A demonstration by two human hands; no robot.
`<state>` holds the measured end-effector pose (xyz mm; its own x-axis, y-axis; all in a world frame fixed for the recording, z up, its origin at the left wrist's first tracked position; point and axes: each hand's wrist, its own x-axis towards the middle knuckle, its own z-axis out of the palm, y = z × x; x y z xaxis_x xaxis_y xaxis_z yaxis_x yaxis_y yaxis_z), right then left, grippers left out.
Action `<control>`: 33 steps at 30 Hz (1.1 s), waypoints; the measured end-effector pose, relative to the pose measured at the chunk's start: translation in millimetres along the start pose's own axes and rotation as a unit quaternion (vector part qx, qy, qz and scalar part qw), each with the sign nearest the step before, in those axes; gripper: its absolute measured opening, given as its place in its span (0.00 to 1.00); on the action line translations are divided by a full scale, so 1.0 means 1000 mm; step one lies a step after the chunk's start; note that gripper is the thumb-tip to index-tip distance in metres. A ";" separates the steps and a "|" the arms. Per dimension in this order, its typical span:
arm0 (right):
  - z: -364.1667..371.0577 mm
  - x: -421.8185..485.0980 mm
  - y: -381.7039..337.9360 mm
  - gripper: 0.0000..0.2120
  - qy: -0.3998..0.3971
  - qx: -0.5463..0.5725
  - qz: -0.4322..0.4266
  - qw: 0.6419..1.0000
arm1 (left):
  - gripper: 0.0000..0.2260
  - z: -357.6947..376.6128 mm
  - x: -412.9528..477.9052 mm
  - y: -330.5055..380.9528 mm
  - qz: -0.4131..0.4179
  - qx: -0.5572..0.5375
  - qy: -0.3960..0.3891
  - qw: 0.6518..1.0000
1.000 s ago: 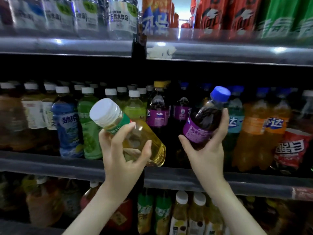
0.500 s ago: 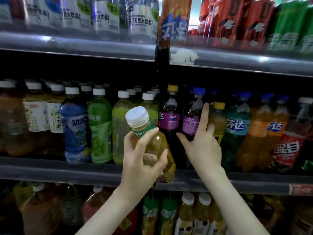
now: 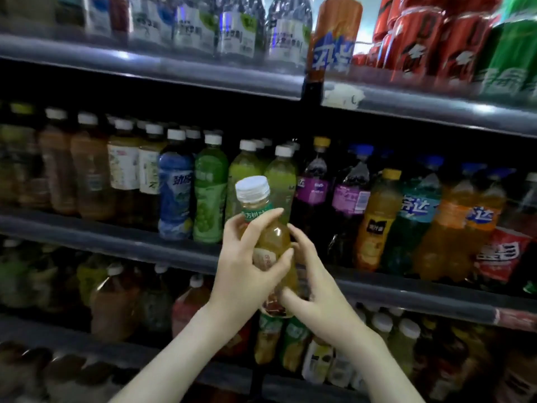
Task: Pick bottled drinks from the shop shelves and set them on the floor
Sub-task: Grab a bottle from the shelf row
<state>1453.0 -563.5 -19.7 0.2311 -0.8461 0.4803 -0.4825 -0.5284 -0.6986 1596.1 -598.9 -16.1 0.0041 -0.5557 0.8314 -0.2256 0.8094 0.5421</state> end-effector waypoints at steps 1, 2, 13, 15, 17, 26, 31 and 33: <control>0.012 -0.005 -0.003 0.41 -0.024 0.026 0.009 0.999 | 0.29 -0.010 -0.011 0.004 -0.022 0.006 -0.006 1.000; 0.026 -0.010 -0.006 0.44 -0.046 0.046 0.012 0.998 | 0.29 -0.020 -0.023 0.007 -0.047 0.012 -0.012 0.999; 0.221 -0.052 -0.025 0.25 -0.151 0.141 0.095 0.974 | 0.28 -0.186 -0.142 -0.021 -0.254 0.072 -0.139 0.954; 0.255 -0.043 -0.034 0.24 -0.161 0.175 0.127 0.963 | 0.28 -0.223 -0.153 -0.035 -0.275 0.024 -0.122 0.953; 0.291 -0.027 -0.040 0.31 -0.158 0.204 0.148 0.955 | 0.31 -0.263 -0.160 -0.052 -0.305 -0.025 -0.098 0.947; 0.477 0.102 -0.109 0.38 -0.145 0.229 0.140 0.952 | 0.14 -0.491 -0.118 -0.155 -0.344 0.067 -0.098 0.931; 0.551 0.179 -0.156 0.38 -0.113 0.227 0.105 0.962 | 0.11 -0.590 -0.065 -0.205 -0.327 0.118 -0.131 0.929; 0.575 0.211 -0.171 0.38 -0.093 0.222 0.091 0.966 | 0.12 -0.618 -0.044 -0.225 -0.309 0.119 -0.131 0.935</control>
<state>2070.4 -692.3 -103.5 0.3443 -0.9042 0.2526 -0.1300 -0.3124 -0.9410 2248.7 -639.3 -98.9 -0.0255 -0.9554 0.2941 -0.4700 0.2711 0.8400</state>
